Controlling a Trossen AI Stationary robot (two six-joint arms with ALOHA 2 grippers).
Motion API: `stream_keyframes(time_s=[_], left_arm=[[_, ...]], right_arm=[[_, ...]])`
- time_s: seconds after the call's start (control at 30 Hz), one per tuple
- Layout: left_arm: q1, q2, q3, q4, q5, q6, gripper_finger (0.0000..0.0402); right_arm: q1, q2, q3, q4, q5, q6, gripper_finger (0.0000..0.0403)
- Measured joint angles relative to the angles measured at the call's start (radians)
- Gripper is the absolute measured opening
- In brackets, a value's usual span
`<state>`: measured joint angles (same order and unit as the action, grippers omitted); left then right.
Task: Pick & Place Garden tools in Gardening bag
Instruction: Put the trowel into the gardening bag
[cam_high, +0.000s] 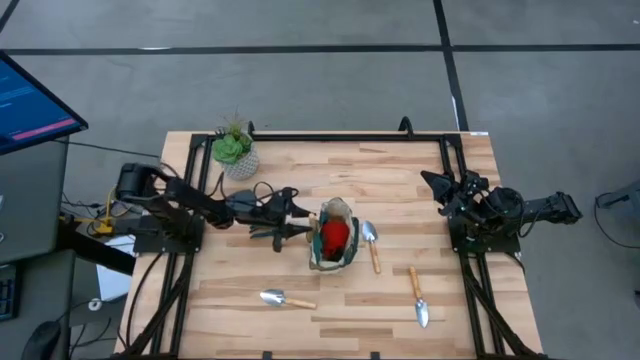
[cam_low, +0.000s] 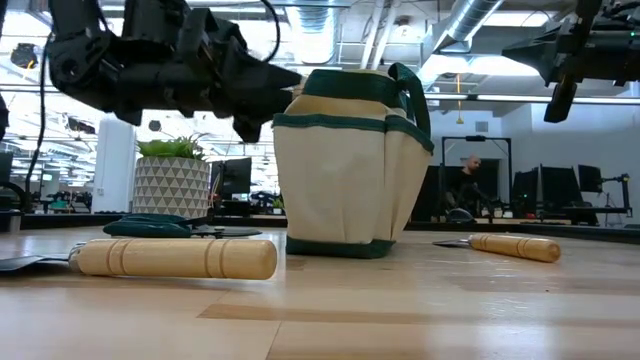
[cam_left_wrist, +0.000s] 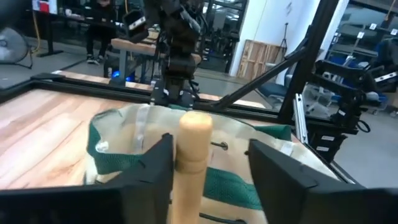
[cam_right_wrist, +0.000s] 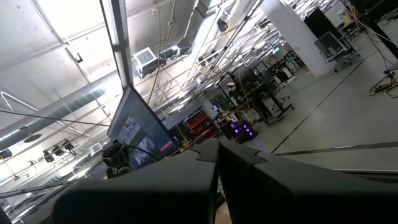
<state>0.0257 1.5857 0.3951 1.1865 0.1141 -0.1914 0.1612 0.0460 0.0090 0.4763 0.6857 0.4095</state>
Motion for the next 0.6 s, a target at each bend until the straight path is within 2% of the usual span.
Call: stream_keyframes(time_s=[0.13,0.27,0.4,0.6], left_arm=[[0.000,-0.116,-0.018,-0.098,-0.028,0.000,0.0218],[0.000,-0.234,-0.018,-0.174,-0.037,-0.001,0.0247],[0.000,-0.361,-0.018,-0.289,-0.073,-0.036,0.0254],[0.001,-0.608,-0.018,-0.554,-0.138,-0.094,0.0249]], right_arm=[[0.000,0.000,0.000,0.000,0.000,0.000,0.0005],[0.000,0.000,0.000,0.003,-0.001,0.000,0.0005],[0.000,0.000,0.000,0.005,-0.003,0.002,0.0005],[0.000,0.000,0.000,0.043,0.001,0.003,0.0005]])
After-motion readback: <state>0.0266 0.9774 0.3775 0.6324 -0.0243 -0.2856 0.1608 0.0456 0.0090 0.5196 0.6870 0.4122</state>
